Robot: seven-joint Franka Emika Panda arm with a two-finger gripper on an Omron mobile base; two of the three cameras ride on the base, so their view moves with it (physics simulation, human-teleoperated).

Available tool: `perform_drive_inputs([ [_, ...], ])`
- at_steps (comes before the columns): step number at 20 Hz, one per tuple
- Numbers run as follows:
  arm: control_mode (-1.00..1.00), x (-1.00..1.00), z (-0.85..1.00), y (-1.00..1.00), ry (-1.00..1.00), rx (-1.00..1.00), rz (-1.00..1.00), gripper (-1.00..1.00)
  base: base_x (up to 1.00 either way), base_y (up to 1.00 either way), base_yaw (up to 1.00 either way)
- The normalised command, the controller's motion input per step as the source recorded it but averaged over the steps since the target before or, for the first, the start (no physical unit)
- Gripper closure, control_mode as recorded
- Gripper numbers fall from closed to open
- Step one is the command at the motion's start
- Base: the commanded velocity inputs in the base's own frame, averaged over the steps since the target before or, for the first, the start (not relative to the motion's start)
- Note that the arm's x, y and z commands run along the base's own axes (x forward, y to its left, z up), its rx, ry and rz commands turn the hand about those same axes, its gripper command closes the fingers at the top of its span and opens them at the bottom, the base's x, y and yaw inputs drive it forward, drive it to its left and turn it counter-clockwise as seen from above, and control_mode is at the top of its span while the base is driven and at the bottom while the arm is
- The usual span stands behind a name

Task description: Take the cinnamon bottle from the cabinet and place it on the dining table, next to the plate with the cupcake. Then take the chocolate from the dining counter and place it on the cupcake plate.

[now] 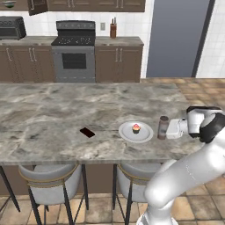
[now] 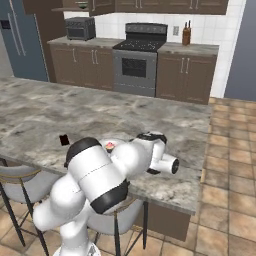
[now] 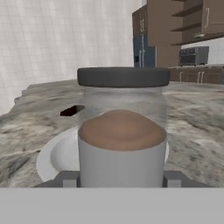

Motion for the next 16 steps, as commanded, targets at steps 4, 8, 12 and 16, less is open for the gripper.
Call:
perform_drive_inputs([
  [4, -1.00, 0.16, -0.19, 0.00, 0.00, 0.02, 0.00, 1.00, 0.00, 0.00, 0.00],
  [8, -1.00, 0.26, -0.10, 0.00, 0.00, 0.00, 0.00, 1.00, 0.00, 0.00, 0.00],
  [12, -1.00, 0.06, -0.17, 0.22, -0.07, 0.00, 0.00, 1.00, 0.00, 0.00, 0.00],
  [16, -1.00, -0.27, -0.32, 0.48, -0.18, -0.06, 0.00, 1.00, 0.00, 0.00, 0.00],
])
